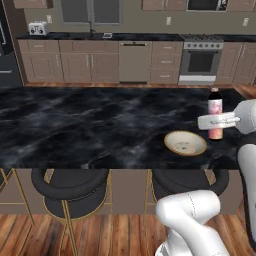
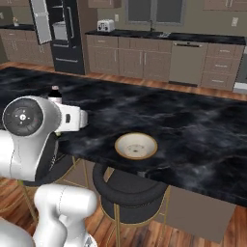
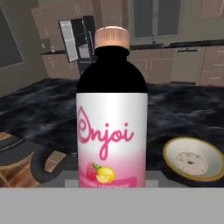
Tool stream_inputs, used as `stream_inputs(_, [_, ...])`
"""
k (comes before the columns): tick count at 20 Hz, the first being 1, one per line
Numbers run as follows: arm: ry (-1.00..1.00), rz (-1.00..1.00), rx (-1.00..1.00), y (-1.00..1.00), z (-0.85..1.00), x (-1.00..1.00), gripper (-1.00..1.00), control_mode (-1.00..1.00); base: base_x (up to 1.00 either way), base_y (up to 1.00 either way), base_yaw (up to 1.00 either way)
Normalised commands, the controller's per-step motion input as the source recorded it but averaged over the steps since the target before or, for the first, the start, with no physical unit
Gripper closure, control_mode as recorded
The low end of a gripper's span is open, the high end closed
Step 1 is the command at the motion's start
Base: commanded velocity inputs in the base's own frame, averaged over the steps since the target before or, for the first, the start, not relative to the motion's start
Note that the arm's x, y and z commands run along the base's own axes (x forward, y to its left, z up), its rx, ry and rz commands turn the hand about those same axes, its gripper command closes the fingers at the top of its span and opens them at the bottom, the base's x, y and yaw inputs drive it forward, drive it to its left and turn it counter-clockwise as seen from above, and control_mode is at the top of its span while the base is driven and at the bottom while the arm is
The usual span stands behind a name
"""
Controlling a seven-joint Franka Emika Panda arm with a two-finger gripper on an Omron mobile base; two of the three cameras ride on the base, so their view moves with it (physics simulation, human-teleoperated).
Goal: Open the fridge, grab two sodas, and place both sodas inside the bowl with ice on the dining counter.
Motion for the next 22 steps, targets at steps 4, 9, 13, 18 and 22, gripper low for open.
stream_inputs(4, [0.5, 0.15, 0.07, -0.75, -0.65, 0.67, 1.0, -1.0, 0.0, 0.0, 0.0])
stream_inputs(9, [0.49, 0.16, 0.0, -0.5, -0.74, 0.67, 1.0, -1.0, 0.0, 0.0, 0.0])
stream_inputs(13, [0.3, 0.23, -0.09, -0.28, -0.6, 0.47, 1.0, -1.0, 0.0, 0.0, 0.0])
stream_inputs(18, [0.06, 0.43, -0.14, -0.52, -0.37, 0.4, 1.0, -1.0, 0.0, 0.0, 0.0])
stream_inputs(22, [0.0, 0.49, -0.17, -0.44, -0.32, 0.34, 1.0, -1.0, 0.0, 0.0, 0.0])
